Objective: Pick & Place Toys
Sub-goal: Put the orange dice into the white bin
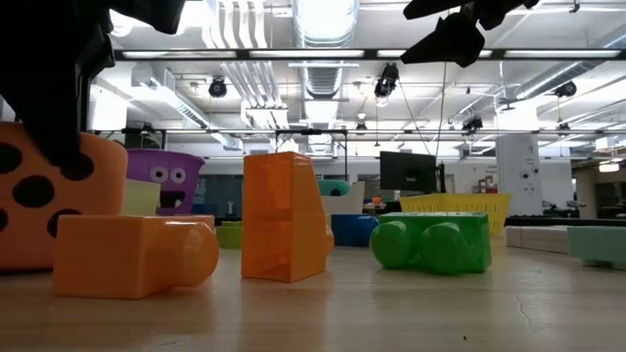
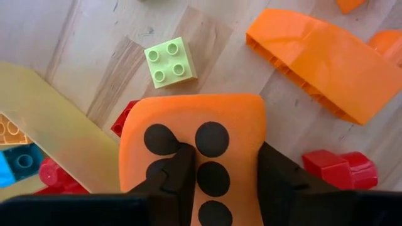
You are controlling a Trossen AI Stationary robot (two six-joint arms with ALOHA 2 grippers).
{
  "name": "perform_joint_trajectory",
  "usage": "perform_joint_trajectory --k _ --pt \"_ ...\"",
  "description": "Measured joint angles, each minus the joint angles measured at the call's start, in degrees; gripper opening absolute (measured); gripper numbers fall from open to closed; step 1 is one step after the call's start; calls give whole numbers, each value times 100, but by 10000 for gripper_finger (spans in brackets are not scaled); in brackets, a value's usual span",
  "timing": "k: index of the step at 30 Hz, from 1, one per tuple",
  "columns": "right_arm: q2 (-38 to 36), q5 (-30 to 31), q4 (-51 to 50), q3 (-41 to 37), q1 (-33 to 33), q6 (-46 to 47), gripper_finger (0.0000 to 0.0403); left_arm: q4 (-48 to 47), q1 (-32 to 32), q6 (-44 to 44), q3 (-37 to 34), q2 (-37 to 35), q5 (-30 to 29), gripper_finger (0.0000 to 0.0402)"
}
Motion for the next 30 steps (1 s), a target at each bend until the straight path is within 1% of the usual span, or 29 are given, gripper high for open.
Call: perform_joint_trajectory --k 7,11,13,15,16,20,26,30 --pt "0 -17 21 -2 1 -24 399 -194 -15 85 140 -1 -57 112" --pt "0 -17 31 0 1 -26 399 -459 -34 103 390 -8 -193 98" --pt "0 -17 32 0 1 -26 399 -600 -53 103 486 -47 -308 70" --pt "0 -17 34 0 1 -26 399 -690 -55 105 551 -62 -375 27" --pt "0 -17 34 -1 0 -26 399 -721 -55 103 581 -60 -406 14" --pt "0 -17 36 0 1 -26 399 -755 -74 231 608 -60 -388 2" --pt "0 -17 36 0 1 -26 399 -720 -87 378 607 -64 -121 1" --pt "0 -17 36 0 1 -26 399 -245 -97 443 435 -76 517 2"
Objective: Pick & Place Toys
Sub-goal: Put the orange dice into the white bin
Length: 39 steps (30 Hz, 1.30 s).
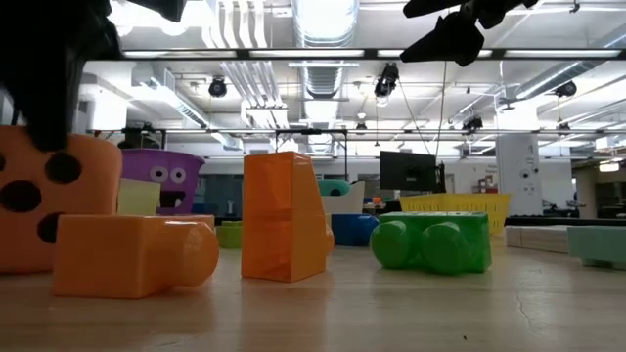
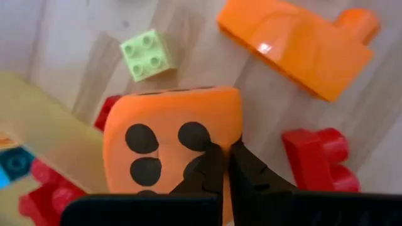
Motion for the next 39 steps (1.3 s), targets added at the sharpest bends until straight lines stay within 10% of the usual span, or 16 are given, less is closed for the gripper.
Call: perform_joint_trajectory --k 7,20,39 --pt "-2 0 2 0 29 17 399 391 1 -113 -273 -52 166 19" --pt "-2 0 -5 66 133 1 399 612 -12 7 -278 -52 88 258" --pt "-2 2 -39 66 138 -55 399 587 -21 536 -247 -240 -141 234"
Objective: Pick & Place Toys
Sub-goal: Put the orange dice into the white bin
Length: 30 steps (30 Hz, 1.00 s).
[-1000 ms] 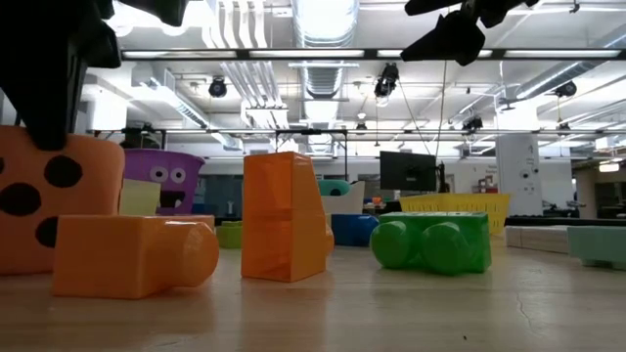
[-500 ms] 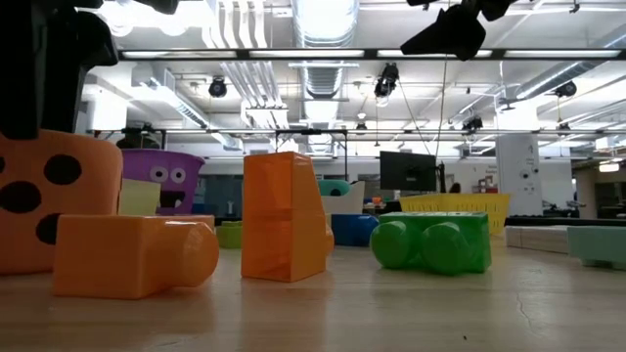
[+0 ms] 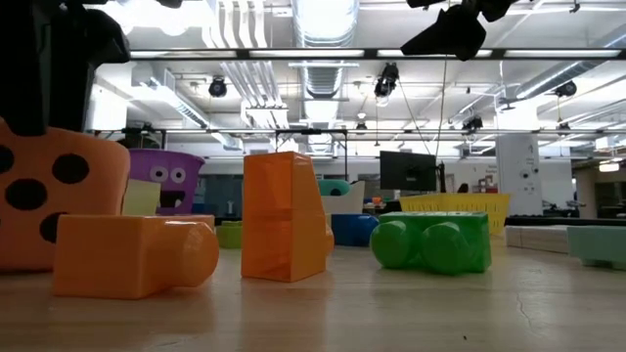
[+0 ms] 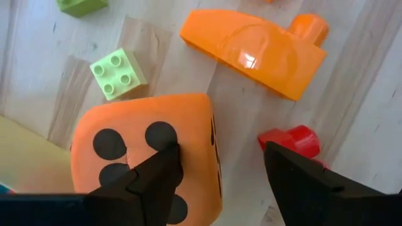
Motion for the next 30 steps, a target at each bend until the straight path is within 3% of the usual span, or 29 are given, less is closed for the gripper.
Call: perform_joint_trajectory --k 8,14,20,30 --pt "0 58 -7 0 -3 -63 399 38 37 229 2 -15 -42 234" --pt "-10 466 -320 0 -41 -572 399 -555 145 -129 -4 9 -289 236" --pt "-317 518 -370 15 -260 -373 399 -982 259 -274 -5 2 -199 263" --pt "-579 492 -507 -200 -352 -107 399 -932 291 -268 -3 2 -148 266"
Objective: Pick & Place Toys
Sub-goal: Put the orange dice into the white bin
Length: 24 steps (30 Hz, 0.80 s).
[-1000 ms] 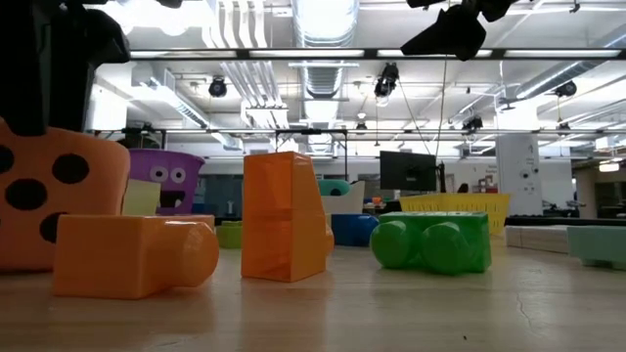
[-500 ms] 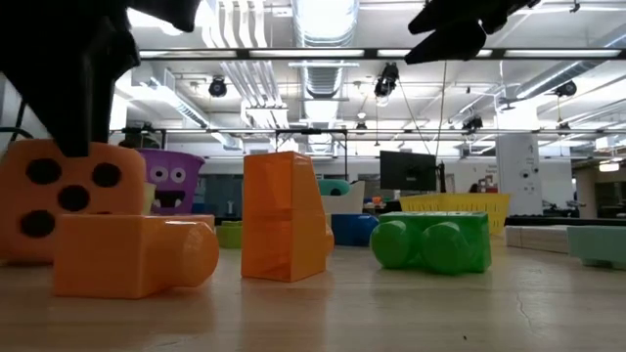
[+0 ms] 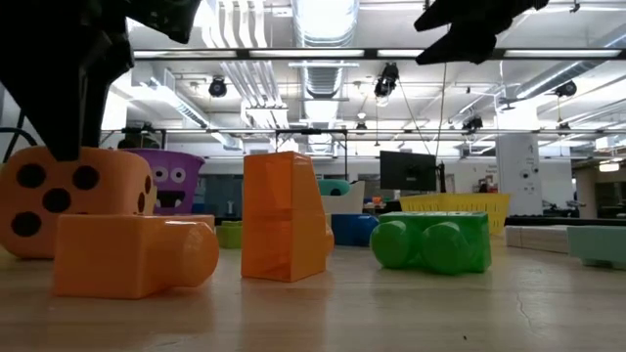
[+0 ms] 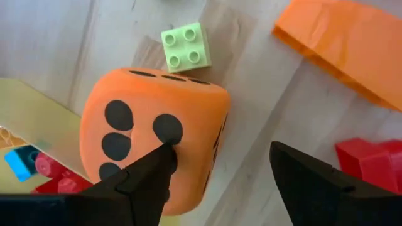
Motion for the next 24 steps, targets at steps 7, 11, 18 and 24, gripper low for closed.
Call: perform_joint_trajectory --k 7,11,18,24 --pt "277 -5 43 -58 0 10 399 159 -28 455 49 0 -35 266" --pt "378 0 32 -59 -7 -21 399 151 -28 473 47 0 -40 266" --pt "415 1 39 -58 -4 -9 399 -22 -28 514 51 0 169 266" --pt "413 4 49 -58 -4 -288 399 -68 -28 587 53 0 173 266"
